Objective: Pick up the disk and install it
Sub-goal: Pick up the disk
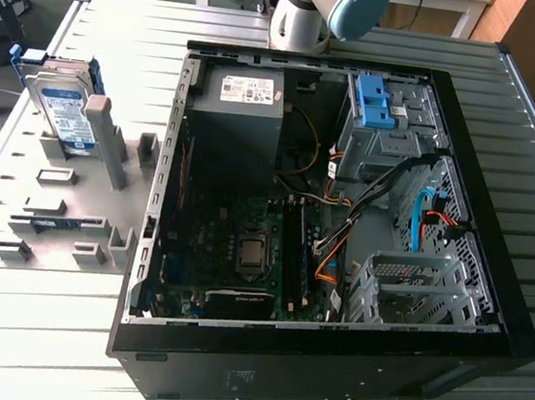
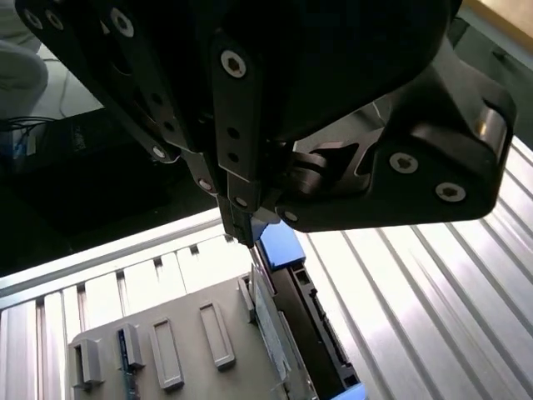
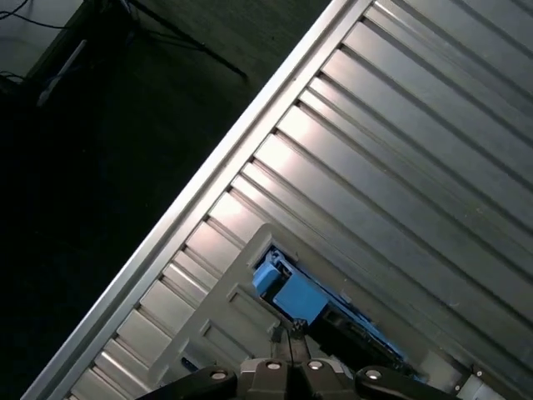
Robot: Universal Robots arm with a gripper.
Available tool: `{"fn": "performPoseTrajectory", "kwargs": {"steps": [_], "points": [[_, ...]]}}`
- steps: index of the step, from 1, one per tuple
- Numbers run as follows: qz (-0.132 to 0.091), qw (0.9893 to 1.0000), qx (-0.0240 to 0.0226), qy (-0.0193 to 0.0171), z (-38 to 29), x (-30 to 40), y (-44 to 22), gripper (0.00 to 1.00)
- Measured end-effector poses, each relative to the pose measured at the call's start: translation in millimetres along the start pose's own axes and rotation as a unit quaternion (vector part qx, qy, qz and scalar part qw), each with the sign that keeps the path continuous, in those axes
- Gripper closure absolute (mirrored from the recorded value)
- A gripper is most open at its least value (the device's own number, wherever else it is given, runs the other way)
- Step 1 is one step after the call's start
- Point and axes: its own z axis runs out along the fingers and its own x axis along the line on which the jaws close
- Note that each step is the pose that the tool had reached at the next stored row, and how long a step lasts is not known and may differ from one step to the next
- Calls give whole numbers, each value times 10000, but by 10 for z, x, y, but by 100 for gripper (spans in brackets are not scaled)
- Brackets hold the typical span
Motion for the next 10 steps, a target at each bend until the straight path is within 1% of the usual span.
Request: {"fn": "performPoseTrajectory", "kwargs": {"steps": [2,5,10], "points": [[-178,9998,1,7,1,0,0,89],[-426,9991,3,17,1,0,0,89],[-782,9969,6,31,1,0,0,89]]}}
